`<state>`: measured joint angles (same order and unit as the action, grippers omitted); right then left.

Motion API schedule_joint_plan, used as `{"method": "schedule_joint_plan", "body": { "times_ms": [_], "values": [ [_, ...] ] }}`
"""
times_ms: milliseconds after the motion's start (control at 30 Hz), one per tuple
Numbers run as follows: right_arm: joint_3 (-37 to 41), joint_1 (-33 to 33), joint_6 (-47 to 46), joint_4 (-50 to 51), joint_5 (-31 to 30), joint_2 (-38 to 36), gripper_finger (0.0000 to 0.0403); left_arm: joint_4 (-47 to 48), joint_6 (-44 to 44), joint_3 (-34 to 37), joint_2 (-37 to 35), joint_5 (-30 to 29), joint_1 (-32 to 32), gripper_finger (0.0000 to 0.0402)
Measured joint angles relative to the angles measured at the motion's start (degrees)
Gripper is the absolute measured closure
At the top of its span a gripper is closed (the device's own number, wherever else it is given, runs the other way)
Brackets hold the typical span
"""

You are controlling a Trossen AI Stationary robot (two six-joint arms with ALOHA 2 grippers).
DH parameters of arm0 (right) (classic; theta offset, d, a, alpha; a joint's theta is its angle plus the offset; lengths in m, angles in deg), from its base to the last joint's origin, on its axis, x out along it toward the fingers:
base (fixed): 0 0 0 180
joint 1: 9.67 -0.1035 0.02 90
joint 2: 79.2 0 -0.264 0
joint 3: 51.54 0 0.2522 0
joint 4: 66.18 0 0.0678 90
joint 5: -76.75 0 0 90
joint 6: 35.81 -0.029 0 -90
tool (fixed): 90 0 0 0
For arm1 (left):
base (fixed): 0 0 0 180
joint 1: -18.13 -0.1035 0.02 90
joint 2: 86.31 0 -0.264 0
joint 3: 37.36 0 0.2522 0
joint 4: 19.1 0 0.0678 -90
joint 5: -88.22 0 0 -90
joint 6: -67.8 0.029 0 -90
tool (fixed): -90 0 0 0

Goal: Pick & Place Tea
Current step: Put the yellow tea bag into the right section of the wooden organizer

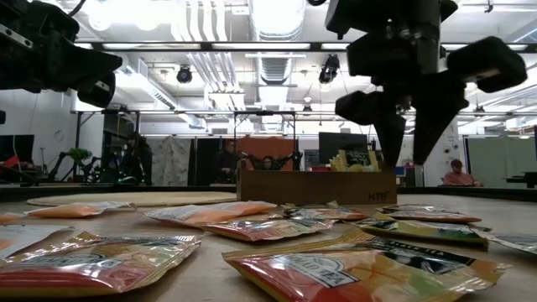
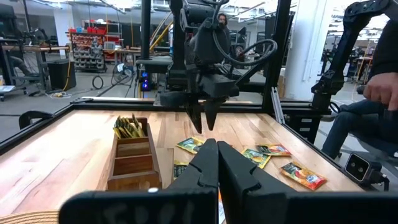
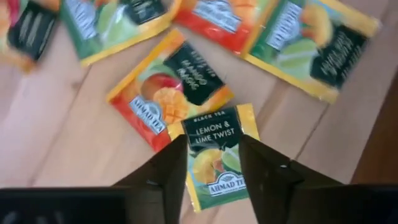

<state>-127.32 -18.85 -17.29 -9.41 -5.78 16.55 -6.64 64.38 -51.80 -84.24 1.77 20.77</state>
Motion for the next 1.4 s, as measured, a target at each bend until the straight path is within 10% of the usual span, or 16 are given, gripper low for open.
{"method": "schedule_joint_plan", "body": {
  "times_ms": [400,1400],
  "values": [
    [-0.57,0.19,10.69,-0.08,-3.51,5.7,0.0182,-0.04,0.0,-0.01,0.02,0.02,0.0,0.0401],
    [-3.21,1.02,23.19,-1.78,-4.25,11.08,0.019,-0.04,0.0,-0.01,0.01,0.02,0.04,0.0401]
  ]
}}
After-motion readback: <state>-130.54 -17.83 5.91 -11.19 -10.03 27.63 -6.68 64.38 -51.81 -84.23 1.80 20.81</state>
